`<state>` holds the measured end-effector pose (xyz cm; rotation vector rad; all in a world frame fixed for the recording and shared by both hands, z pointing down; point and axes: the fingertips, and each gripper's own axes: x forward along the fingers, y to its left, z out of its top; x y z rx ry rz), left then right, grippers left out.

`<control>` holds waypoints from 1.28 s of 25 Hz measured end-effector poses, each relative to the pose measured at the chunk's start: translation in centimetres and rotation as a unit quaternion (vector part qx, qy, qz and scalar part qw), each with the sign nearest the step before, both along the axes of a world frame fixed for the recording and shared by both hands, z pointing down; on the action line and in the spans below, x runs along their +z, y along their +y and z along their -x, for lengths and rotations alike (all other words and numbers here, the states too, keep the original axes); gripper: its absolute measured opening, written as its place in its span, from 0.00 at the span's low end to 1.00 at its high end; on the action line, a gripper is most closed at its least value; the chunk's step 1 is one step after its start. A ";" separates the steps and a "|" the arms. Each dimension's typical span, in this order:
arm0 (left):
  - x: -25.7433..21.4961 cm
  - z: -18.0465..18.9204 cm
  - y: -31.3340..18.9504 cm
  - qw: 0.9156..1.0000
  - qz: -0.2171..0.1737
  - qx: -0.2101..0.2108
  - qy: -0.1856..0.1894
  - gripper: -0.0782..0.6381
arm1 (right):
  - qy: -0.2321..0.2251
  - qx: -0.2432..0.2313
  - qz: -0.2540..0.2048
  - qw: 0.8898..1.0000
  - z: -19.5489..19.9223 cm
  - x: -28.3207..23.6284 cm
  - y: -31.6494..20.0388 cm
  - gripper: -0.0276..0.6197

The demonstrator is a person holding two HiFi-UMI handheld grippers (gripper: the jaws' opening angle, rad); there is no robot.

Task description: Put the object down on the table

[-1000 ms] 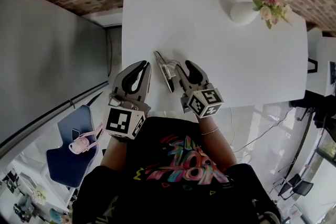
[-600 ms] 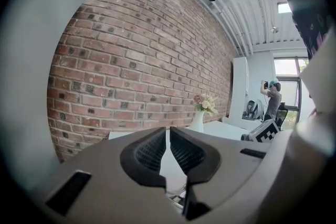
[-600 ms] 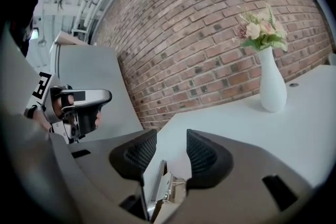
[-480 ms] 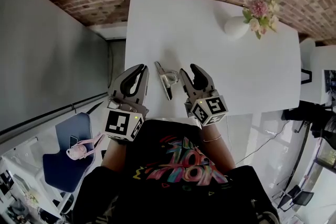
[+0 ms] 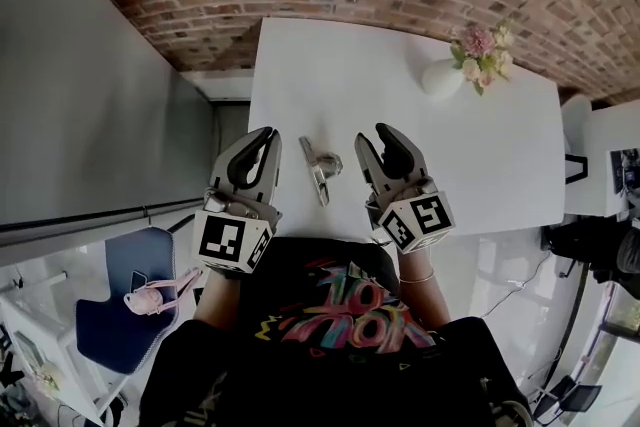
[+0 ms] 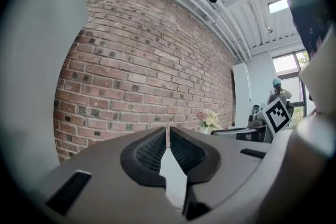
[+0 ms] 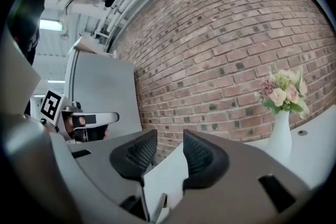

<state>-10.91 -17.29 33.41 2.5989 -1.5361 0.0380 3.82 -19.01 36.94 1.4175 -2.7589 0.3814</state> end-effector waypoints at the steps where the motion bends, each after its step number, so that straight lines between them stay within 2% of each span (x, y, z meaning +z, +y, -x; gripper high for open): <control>1: -0.5 0.1 0.0 1.000 -0.006 0.001 0.001 0.16 | 0.001 -0.002 -0.009 1.000 0.1 -0.8 0.0 0.31; 5: -2.3 0.4 0.5 1.000 -0.023 0.016 0.012 0.16 | 0.012 -0.012 -0.033 0.999 0.5 -3.3 0.4 0.30; 9: -3.6 0.8 0.9 0.999 -0.032 0.023 0.020 0.16 | 0.029 -0.026 -0.062 0.997 0.8 -5.1 1.0 0.24; 15: -4.5 0.9 1.5 0.998 -0.041 0.040 0.012 0.16 | 0.060 -0.040 -0.083 0.994 1.1 -6.9 2.1 0.22; 20: -4.6 1.2 2.0 0.998 -0.038 0.045 0.010 0.16 | 0.064 -0.036 -0.085 0.994 0.7 -7.2 2.7 0.18; 25: -4.0 1.4 2.0 0.998 -0.033 0.045 0.010 0.16 | 0.062 -0.025 -0.081 0.995 0.3 -6.7 2.7 0.08; 32: -3.6 2.0 1.8 0.999 -0.030 0.037 0.009 0.16 | 0.058 -0.019 -0.063 0.996 0.2 -5.9 2.8 0.07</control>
